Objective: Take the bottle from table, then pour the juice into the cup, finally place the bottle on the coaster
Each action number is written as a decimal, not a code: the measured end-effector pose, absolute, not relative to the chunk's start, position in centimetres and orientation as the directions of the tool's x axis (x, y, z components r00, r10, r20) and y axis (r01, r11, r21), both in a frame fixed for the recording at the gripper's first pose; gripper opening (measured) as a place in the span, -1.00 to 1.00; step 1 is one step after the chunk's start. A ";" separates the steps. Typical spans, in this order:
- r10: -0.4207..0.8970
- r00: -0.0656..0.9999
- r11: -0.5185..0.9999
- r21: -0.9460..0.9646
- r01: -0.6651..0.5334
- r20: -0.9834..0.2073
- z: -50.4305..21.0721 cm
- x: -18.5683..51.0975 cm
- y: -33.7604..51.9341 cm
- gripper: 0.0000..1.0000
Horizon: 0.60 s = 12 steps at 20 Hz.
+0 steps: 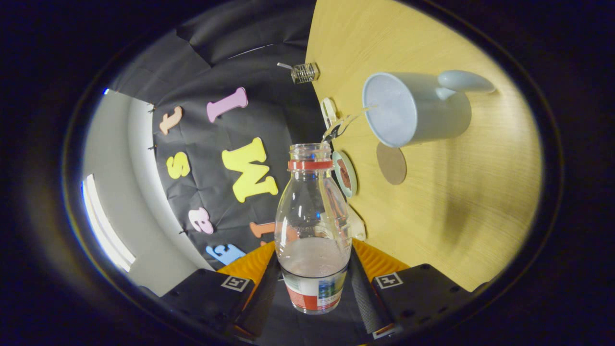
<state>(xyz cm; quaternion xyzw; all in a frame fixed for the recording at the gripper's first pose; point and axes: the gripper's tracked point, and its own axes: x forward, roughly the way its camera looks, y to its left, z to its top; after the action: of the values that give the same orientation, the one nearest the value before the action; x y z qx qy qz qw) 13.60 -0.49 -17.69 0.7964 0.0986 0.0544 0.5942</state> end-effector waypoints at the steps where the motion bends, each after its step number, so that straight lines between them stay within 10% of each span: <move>1: 0.223 0.974 -0.281 0.955 0.090 -0.026 -17.5 13.7 -0.4 0.59; 12: 0.222 0.975 -0.319 0.945 0.076 -0.004 -16.7 13.9 -0.5 0.59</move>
<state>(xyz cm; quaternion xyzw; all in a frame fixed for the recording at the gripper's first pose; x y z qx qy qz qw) 13.89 -0.52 -16.72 0.8096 0.0923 0.0633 0.5762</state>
